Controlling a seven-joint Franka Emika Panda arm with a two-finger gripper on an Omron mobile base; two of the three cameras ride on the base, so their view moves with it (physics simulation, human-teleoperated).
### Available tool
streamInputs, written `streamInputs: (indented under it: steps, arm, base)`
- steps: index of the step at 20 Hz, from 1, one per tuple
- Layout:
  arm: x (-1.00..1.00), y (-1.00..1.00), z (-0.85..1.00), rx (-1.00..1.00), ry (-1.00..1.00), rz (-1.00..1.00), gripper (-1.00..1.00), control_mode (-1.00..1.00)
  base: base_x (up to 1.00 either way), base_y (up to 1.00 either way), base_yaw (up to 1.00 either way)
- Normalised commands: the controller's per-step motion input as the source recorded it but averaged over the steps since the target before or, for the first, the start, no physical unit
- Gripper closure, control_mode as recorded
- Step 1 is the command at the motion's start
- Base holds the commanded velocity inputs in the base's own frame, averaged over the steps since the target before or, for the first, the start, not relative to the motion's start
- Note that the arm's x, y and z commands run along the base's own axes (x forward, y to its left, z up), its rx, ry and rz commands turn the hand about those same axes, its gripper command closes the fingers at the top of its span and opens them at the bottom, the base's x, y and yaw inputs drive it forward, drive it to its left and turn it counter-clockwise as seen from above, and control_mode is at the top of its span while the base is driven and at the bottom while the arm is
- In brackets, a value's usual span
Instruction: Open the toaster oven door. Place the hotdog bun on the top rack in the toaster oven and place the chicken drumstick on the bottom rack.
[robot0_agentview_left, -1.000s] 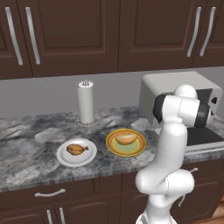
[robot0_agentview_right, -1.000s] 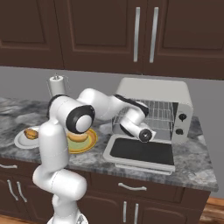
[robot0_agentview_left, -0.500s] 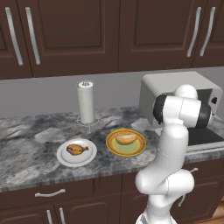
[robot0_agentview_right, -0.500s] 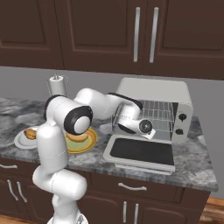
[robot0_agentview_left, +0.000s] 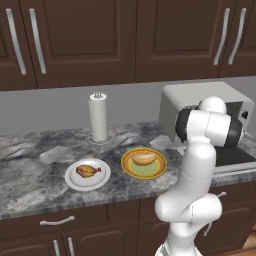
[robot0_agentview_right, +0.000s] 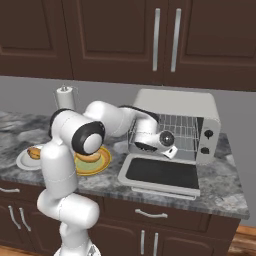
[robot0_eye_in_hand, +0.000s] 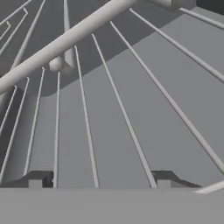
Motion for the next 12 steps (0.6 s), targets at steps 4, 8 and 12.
streamInputs:
  steps: [4,8,12]
  arm:
    - [0.10,0.16,-0.44,0.00,0.29,0.07,1.00,-1.00]
    - [0.02,0.10,-0.55,0.00,0.20,0.08,1.00,-1.00]
    - [0.00,0.04,-0.64,0.00,0.07,0.09,1.00,-1.00]
  base:
    - [0.00,0.00,0.00]
    - [0.00,0.00,0.00]
    - [0.00,0.00,0.00]
